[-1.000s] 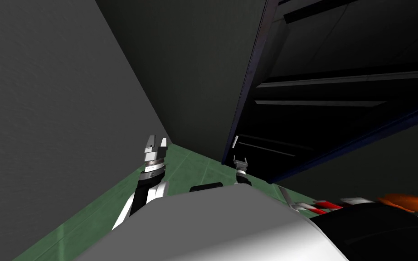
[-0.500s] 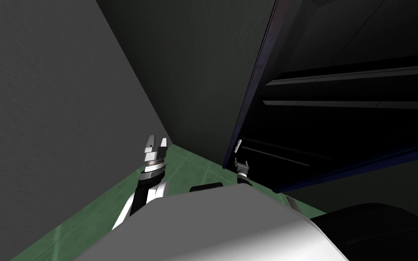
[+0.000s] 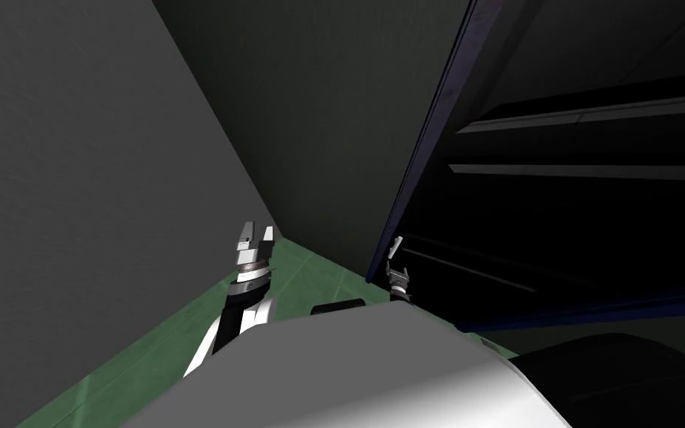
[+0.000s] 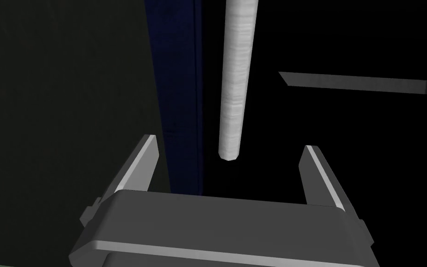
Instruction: Pull the door open
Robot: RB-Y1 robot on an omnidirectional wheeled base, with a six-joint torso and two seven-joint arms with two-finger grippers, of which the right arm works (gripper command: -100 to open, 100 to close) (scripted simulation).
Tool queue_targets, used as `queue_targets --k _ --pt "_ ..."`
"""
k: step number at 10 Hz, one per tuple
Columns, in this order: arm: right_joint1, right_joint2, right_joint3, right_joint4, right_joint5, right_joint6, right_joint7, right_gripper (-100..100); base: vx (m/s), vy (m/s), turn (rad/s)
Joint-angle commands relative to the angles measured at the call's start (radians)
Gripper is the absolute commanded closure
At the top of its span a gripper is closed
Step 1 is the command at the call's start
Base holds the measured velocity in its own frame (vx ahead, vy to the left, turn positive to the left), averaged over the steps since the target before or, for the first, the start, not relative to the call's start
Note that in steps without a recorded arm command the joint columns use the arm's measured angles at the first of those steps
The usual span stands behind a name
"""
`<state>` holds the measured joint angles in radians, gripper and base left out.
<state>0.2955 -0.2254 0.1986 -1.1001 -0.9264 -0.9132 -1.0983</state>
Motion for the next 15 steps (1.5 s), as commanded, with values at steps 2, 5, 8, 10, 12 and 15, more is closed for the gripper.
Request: queue_targets --k 2,5,8,10,12,15 --pt "0.003 -0.034 -0.002 0.027 -0.003 -0.007 -0.046 -100 0.181 -0.012 0.022" --pt "0.005 -0.067 -0.004 0.053 -0.006 -0.013 -0.091 -100 0.109 0.004 0.013" --pt "0.008 -0.104 -0.006 0.082 -0.009 -0.020 -0.141 -100 0.095 -0.013 0.017" --pt "0.010 -0.127 -0.008 0.101 -0.011 -0.024 -0.173 -100 0.100 -0.007 0.014" --pt "0.012 -0.157 -0.010 0.125 -0.013 -0.030 -0.213 -100 0.127 0.001 0.021" --pt "0.014 -0.165 -0.011 0.128 -0.014 -0.029 -0.220 100 0.059 -0.007 0.002"
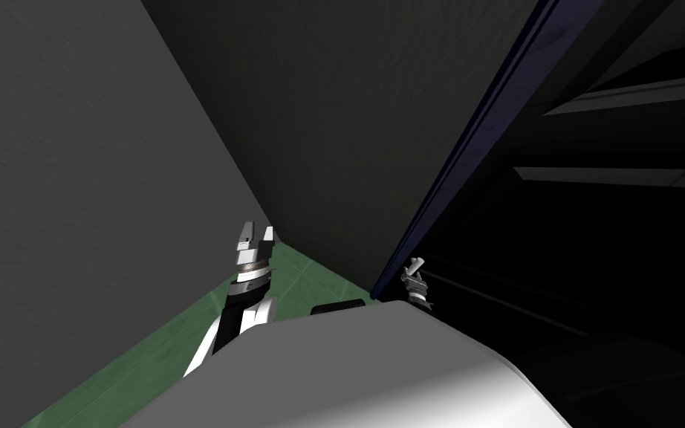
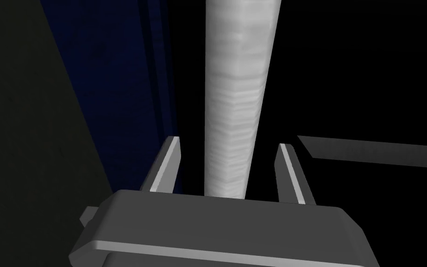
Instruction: Pull the door open
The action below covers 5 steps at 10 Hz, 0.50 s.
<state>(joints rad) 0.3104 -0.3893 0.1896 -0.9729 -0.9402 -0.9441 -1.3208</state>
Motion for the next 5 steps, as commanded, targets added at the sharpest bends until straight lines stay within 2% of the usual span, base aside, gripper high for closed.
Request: queue_targets --k 1,5 --pt "-0.001 -0.001 -0.002 0.000 -0.001 0.002 0.002 100 -0.023 0.007 0.007" --pt "-0.001 -0.001 -0.002 0.000 -0.001 0.002 0.002 100 -0.003 0.000 0.002"
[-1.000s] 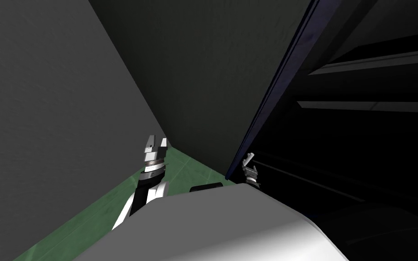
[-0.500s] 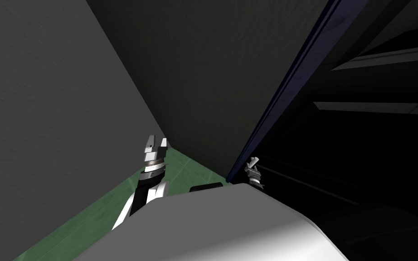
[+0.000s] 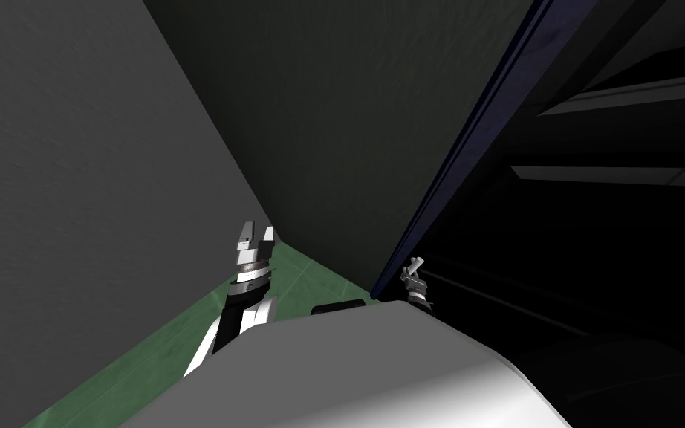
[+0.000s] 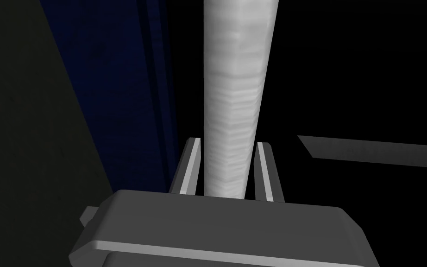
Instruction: Pull the door open
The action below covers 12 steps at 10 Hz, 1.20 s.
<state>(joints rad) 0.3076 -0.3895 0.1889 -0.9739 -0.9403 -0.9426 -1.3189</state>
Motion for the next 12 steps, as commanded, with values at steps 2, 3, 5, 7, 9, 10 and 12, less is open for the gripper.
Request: queue_targets --k 2,3,5,7,9,10,12 --pt "0.007 -0.009 0.025 -0.011 0.015 -0.005 -0.011 100 -0.186 -0.005 0.069" --pt "0.013 -0.015 0.045 -0.019 0.027 -0.009 -0.020 100 -0.221 0.021 0.074" --pt "0.021 -0.025 0.074 -0.032 0.044 -0.015 -0.033 100 -0.222 0.016 0.056" --pt "0.030 -0.036 0.104 -0.045 0.062 -0.022 -0.047 100 -0.236 -0.011 0.075" --pt "0.029 -0.037 0.106 -0.049 0.063 -0.022 -0.047 100 -0.181 -0.001 0.036" --pt "0.036 -0.044 0.128 -0.053 0.076 -0.027 -0.057 100 -0.178 0.008 0.072" --pt "0.044 -0.057 0.151 -0.058 0.092 -0.038 -0.072 100 -0.226 -0.044 0.092"
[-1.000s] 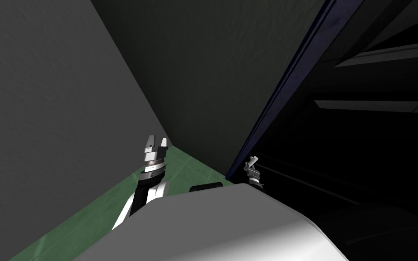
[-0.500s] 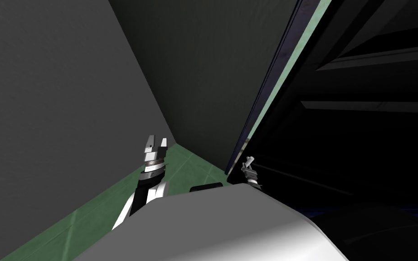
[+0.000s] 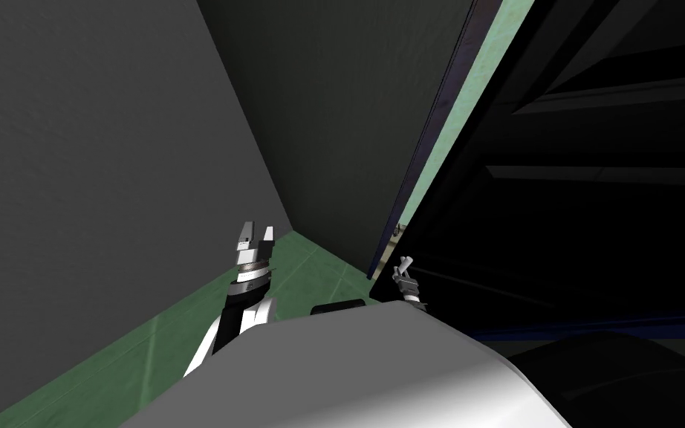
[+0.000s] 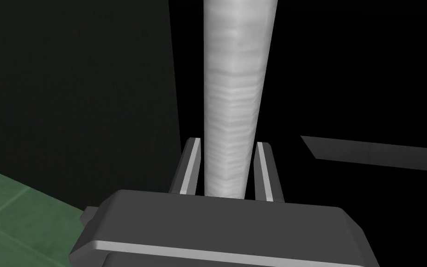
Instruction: Pull the door open
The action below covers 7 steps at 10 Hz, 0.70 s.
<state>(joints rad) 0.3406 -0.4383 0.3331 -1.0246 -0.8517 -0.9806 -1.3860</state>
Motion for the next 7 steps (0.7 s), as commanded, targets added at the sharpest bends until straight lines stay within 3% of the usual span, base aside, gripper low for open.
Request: queue_targets --k 1,4,5,7 --pt "0.016 -0.015 0.020 -0.011 0.012 -0.006 -0.013 100 -0.209 -0.009 0.085" --pt "0.030 -0.037 0.060 -0.020 0.040 -0.025 -0.039 100 -0.248 0.003 0.068" --pt "0.022 -0.032 0.051 -0.017 0.035 -0.022 -0.034 100 -0.107 -0.002 0.027" --pt "0.032 -0.048 0.080 -0.013 0.050 -0.040 -0.056 100 -0.192 -0.014 0.114"
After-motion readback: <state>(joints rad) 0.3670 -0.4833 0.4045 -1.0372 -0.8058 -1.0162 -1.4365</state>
